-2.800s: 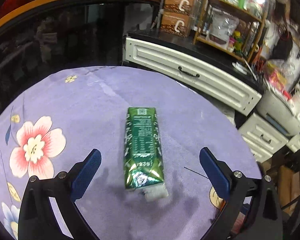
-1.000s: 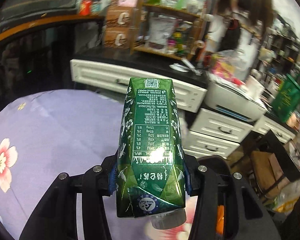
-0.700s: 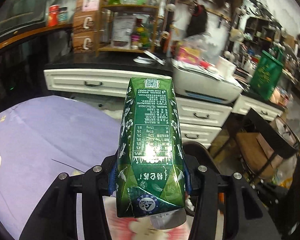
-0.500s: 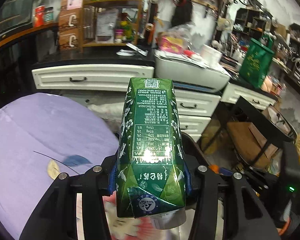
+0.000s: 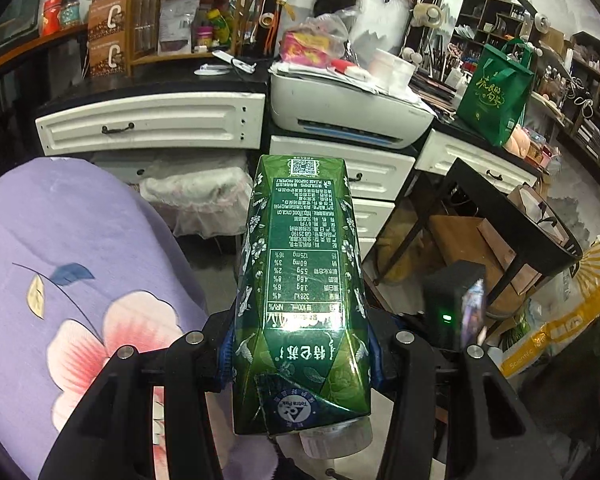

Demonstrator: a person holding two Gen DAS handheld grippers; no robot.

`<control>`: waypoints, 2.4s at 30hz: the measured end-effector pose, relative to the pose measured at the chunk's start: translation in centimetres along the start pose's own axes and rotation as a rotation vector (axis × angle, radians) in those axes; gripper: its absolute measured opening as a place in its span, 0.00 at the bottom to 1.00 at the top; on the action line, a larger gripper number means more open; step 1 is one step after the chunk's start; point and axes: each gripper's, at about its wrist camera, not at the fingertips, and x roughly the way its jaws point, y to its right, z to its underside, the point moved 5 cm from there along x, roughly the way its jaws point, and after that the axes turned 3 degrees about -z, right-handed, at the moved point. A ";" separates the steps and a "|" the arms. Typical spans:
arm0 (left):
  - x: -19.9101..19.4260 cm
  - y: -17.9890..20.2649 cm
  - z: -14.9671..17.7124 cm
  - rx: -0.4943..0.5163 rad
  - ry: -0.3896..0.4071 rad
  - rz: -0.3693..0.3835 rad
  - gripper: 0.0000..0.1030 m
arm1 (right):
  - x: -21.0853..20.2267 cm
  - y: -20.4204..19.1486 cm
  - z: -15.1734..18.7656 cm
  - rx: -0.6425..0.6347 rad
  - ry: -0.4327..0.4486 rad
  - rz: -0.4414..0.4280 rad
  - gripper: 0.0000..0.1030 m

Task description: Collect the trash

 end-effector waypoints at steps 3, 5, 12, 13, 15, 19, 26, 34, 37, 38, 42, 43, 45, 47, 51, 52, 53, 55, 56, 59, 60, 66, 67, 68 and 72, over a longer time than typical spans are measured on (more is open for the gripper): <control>0.6 0.5 0.4 -0.006 -0.012 0.000 0.47 | 1.2 0.8 0.3 0.023 -0.012 0.009 0.45; 1.2 0.8 0.6 -0.017 -0.024 0.001 0.47 | 1.9 1.4 0.4 0.040 -0.014 0.029 0.57; 3.7 2.1 1.9 -0.019 -0.072 -0.008 0.47 | 0.5 2.8 0.9 0.044 0.019 0.042 0.65; 4.2 2.4 2.1 -0.016 -0.084 -0.009 0.47 | -0.2 3.1 1.0 0.043 0.029 0.048 0.65; 5.1 3.0 2.4 -0.017 -0.102 -0.006 0.47 | -1.5 4.0 1.4 0.045 0.049 0.070 0.65; 7.0 4.0 3.3 -0.006 -0.136 -0.021 0.47 | -4.3 6.5 2.3 0.084 0.079 0.076 0.65; 10.6 5.3 4.7 -0.001 -0.209 -0.039 0.47 | -9.1 10.5 4.8 0.123 0.116 0.121 0.65; 15.0 6.1 6.2 0.017 -0.287 -0.083 0.47 | -13.1 11.2 7.5 0.115 0.149 0.104 0.65; 16.3 6.1 6.5 0.031 -0.305 -0.099 0.47 | -14.0 10.7 8.0 0.107 0.158 0.083 0.65; 16.7 6.0 6.6 0.033 -0.313 -0.102 0.47 | -14.2 10.5 8.0 0.105 0.160 0.078 0.65; 17.4 6.1 6.5 0.016 -0.326 -0.100 0.54 | -14.9 9.9 8.2 0.092 0.173 0.061 0.65; 17.4 6.2 6.4 0.020 -0.320 -0.106 0.62 | -15.0 9.8 8.2 0.093 0.178 0.059 0.65; 16.7 6.4 6.1 0.038 -0.287 -0.129 0.68 | -15.2 9.7 8.3 0.102 0.186 0.054 0.65; 16.1 6.6 5.9 0.051 -0.270 -0.130 0.69 | -15.3 9.7 8.3 0.110 0.193 0.054 0.65; 13.8 6.9 5.7 0.051 -0.221 -0.119 0.70 | -15.7 9.7 8.1 0.113 0.206 0.079 0.65; 12.9 6.9 5.6 0.051 -0.202 -0.116 0.70 | -15.8 9.7 8.0 0.115 0.209 0.085 0.65; 12.3 7.1 5.6 0.053 -0.185 -0.115 0.70 | -16.0 9.8 8.0 0.118 0.213 0.089 0.65; 10.4 7.2 5.4 0.058 -0.144 -0.115 0.72 | -16.7 9.7 7.9 0.120 0.228 0.108 0.69; 9.1 7.2 5.3 0.062 -0.117 -0.116 0.74 | -17.2 9.6 7.9 0.120 0.239 0.118 0.76; 5.2 7.1 5.4 0.062 -0.045 -0.115 0.78 | -18.9 8.9 7.8 0.105 0.285 0.165 0.81; 3.5 7.0 5.6 0.058 -0.014 -0.114 0.79 | -19.7 8.1 7.8 0.089 0.300 0.171 0.83; -6.4 5.9 8.0 0.053 0.193 -0.142 0.95 | -23.6 2.6 8.2 -0.006 0.361 0.156 0.87; -7.9 5.6 8.6 0.060 0.220 -0.156 0.95 | -24.5 1.3 8.3 -0.014 0.382 0.146 0.93; -9.7 5.3 9.4 0.067 0.244 -0.171 0.95 | -25.2 0.5 8.5 -0.014 0.400 0.138 0.95; -14.7 3.8 12.3 0.063 0.281 -0.208 0.95 | -28.0 -4.3 9.3 -0.033 0.448 0.099 0.95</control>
